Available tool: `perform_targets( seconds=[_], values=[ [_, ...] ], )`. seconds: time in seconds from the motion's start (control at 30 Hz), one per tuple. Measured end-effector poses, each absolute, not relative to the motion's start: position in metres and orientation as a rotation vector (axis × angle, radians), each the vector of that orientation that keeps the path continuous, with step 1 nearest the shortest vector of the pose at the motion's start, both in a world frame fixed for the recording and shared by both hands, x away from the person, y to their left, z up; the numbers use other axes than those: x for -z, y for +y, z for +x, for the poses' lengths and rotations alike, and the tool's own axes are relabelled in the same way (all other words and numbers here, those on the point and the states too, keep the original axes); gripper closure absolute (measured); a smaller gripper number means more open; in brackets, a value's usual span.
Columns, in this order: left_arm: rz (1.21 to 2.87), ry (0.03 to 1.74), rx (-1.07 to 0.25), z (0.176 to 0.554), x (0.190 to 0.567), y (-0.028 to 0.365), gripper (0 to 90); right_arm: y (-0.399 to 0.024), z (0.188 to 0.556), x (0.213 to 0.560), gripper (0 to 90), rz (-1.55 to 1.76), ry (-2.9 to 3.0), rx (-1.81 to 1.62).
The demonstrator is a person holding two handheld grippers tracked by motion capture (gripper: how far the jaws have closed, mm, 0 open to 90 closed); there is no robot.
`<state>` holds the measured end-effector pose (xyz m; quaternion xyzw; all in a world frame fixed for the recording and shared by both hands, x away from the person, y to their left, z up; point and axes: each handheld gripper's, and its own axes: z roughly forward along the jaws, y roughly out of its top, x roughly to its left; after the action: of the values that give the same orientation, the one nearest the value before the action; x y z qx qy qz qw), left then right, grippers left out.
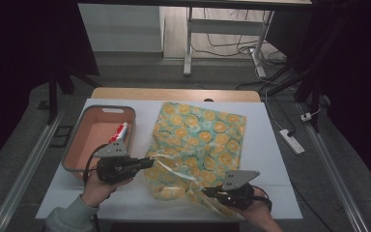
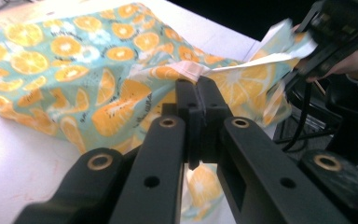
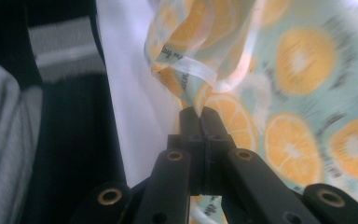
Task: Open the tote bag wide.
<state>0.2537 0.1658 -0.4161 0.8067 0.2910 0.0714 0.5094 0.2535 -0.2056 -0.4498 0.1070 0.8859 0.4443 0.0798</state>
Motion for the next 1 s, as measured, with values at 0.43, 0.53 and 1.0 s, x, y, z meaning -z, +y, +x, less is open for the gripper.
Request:
perform_targets(
  seconds=[0.43, 0.53, 1.0],
  values=[
    [1.911, 0.752, -0.290, 0.288, 0.398, 0.153, 89.1, -0.238, 0.328, 0.400, 90.0, 0.584, 2.335, -1.408],
    [1.927, 0.807, -0.340, 0.302, 0.404, 0.146, 89.1, -0.244, 0.342, 0.406, 90.0, 0.654, 2.312, -1.382],
    [2.016, 0.975, -0.394, 0.355, 0.423, 0.131, 89.2, -0.272, 0.390, 0.443, 89.9, 0.966, 2.299, -1.291]
  ],
)
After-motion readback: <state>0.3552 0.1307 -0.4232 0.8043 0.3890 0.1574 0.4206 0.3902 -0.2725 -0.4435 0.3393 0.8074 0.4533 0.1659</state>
